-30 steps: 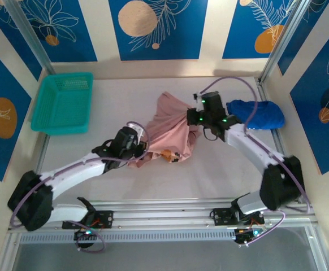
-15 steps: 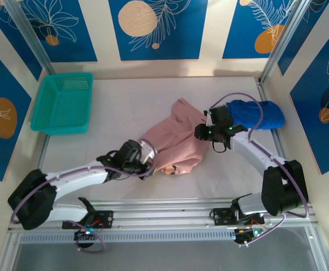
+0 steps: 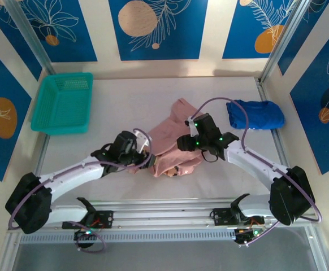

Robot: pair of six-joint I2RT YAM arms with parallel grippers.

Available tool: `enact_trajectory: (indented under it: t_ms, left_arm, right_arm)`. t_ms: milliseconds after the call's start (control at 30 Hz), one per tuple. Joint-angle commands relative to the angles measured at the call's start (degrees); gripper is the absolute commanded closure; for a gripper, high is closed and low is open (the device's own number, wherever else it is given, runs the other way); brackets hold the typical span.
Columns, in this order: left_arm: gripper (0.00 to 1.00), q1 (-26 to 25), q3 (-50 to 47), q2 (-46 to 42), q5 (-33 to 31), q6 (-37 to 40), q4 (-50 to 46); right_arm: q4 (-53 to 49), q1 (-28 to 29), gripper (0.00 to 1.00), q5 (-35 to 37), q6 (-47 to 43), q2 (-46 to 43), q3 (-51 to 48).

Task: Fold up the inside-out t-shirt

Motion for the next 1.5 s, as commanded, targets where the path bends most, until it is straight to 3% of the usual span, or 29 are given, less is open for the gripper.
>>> enact_trajectory:
  t_ms: [0,233,400,467,600,700,833,967,1167,1333,1467]
  left_arm:
    - [0.38,1.2,3.7,4.1,-4.8,1.6,-3.9]
    - [0.31,0.9,7.6,11.7,-1.0,5.9,-5.4]
    - [0.33,0.5,10.8,16.2,-7.8,7.9,-6.8]
    - [0.42,0.5,12.0,17.3,-10.6,7.9,-6.8]
    - [0.77,0.6,13.1,16.8,-12.8,7.7,-5.7]
    - [0.99,1.3,14.0,14.1,-10.2,7.0,-6.0]
    - [1.0,3.1,14.9,7.0,-0.8,3.1,-6.0]
    - [1.0,4.9,17.1,1.7,5.6,1.2,-8.4]
    - [1.0,5.9,20.5,-0.3,6.4,2.1,-12.8]
    - [1.0,6.0,21.3,-0.8,7.2,1.8,-13.1]
    - [1.0,6.0,21.3,-0.6,7.2,2.0,-13.1]
  right_arm:
    - [3.0,1.2,0.5,-0.6,1.0,2.5,-0.8]
    - [4.8,1.4,0.5,-1.4,2.8,5.8,-2.2]
    - [5.1,1.4,0.5,-1.4,3.1,6.4,-2.7]
    - [4.8,1.3,0.5,-1.1,2.9,6.2,-2.6]
    - [3.7,0.9,0.5,-0.2,2.1,5.3,-2.3]
    - [2.8,0.3,0.5,0.7,0.6,3.5,-2.3]
    - [4.8,-0.2,0.49,2.0,-2.9,-1.5,-3.8]
    - [12.7,-0.1,0.45,-1.2,-6.2,-8.2,-8.1]
    - [18.5,2.3,0.33,-1.7,-10.7,-8.9,-8.2]
    - [22.5,6.9,0.32,-0.4,-13.4,-7.4,-8.3]
    - [23.9,11.6,0.35,6.8,-13.9,-5.1,-8.6]
